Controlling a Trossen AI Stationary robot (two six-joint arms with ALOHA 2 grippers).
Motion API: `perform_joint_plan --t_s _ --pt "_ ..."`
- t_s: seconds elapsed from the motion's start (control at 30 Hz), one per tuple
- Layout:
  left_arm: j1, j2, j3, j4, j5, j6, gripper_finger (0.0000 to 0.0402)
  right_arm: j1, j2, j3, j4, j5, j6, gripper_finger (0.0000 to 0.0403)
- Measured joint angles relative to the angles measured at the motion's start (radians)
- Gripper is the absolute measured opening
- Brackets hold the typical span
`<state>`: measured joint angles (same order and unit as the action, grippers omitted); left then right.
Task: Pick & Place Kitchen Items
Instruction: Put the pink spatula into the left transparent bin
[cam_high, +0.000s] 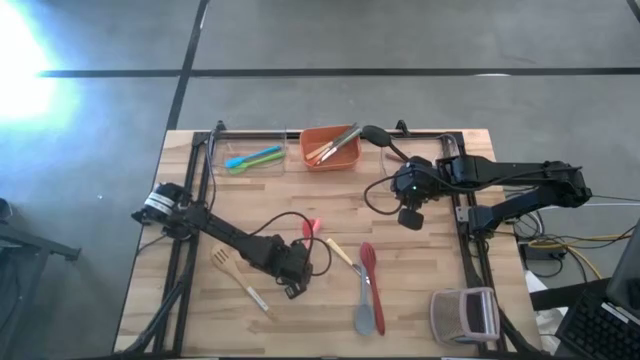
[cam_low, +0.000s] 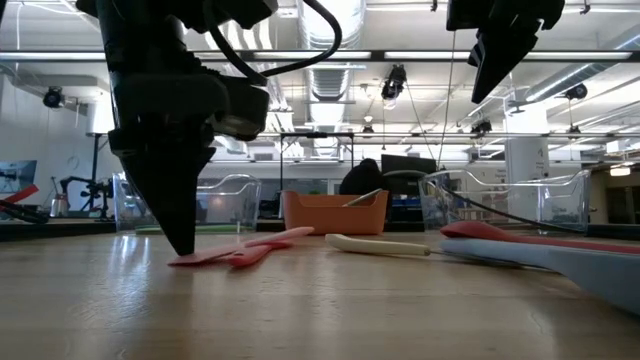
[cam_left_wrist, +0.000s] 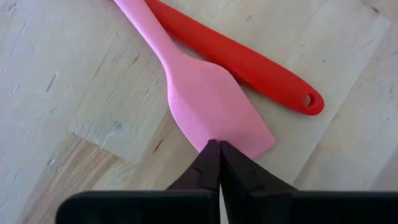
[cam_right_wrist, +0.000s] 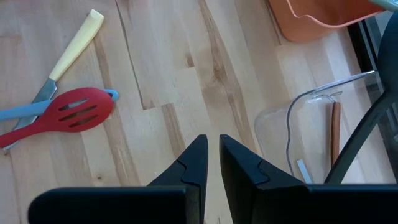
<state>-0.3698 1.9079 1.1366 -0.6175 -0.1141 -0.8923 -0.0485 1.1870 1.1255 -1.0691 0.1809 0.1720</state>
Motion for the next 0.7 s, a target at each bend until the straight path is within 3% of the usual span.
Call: perform_joint_plan --t_s 0.17,0.53,0.7 --pt "0.002 -0.009 0.013 -0.002 0.03 -0.011 0.0048 0.0 0.0 0.0 0.0 0.0 0.0 0.0034" --pt "0.011 -0.073 0.03 -0.01 0.002 -0.072 0.0261 0.0 0.0 0.0 0.0 0.0 0.0 0.0034" --pt "0.029 -0.073 0.035 0.012 -0.002 -0.052 0.0315 0.0 0.0 0.0 0.0 0.0 0.0 0.0034"
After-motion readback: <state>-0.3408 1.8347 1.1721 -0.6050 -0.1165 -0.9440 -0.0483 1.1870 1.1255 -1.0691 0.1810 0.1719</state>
